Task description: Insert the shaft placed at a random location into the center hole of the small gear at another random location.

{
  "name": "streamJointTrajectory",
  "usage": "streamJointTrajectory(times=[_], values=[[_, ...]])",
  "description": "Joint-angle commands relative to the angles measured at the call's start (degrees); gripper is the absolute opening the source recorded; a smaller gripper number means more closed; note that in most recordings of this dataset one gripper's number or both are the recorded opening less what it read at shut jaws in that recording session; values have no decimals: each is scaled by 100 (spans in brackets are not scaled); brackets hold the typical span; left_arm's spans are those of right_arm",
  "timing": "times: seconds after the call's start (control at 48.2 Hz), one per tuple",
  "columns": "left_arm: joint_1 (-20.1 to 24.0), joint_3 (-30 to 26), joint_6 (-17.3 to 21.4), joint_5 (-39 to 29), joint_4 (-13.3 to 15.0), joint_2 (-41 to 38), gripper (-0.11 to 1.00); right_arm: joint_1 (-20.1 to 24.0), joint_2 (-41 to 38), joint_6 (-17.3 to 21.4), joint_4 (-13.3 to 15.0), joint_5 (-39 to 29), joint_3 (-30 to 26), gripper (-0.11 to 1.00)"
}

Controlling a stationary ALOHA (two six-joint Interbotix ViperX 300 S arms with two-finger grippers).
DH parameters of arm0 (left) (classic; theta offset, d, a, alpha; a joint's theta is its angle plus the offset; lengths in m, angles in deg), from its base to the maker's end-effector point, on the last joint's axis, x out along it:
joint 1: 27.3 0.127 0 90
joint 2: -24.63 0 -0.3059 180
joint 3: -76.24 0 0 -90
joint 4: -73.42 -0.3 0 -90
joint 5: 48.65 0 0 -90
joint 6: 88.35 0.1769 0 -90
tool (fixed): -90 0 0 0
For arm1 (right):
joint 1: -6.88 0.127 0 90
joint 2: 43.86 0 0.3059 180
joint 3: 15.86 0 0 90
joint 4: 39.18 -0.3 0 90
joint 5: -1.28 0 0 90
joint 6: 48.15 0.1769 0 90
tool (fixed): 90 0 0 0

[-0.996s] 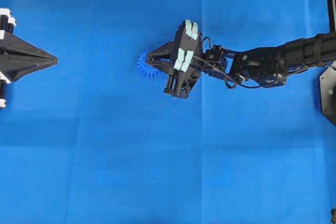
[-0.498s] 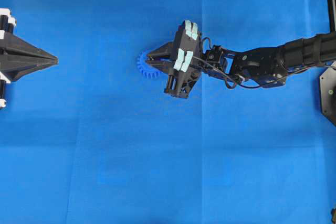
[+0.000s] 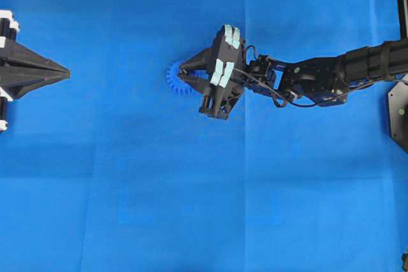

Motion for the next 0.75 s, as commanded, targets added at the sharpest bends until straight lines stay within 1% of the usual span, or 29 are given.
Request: streamJointTrajectory(times=[0.0,0.104,0.145,0.166,0.373,0.477,0.726], values=[[-9,-53,-9,18,-9,-18,0,9,70,9,-9,0,-53,42],[-9,-53,-9,18,-9,-18,0,9,70,9,-9,0,-62,71],[-9,-53,-9,26,-9,-18,0,9,70,9,-9,9,-62,81],[-9,-53,-9,18,-9,-18,0,9,70,9,-9,0,-62,83],[-9,-44,-9,18,-9,-18,0,0,79,18,-9,0,-70,77],[-9,-35,-9,18,-9,-18,0,9,158,18,-9,-35,-62,77],[-9,-26,-9,18,-9,-18,0,35,800,0,-9,-325,0,76]])
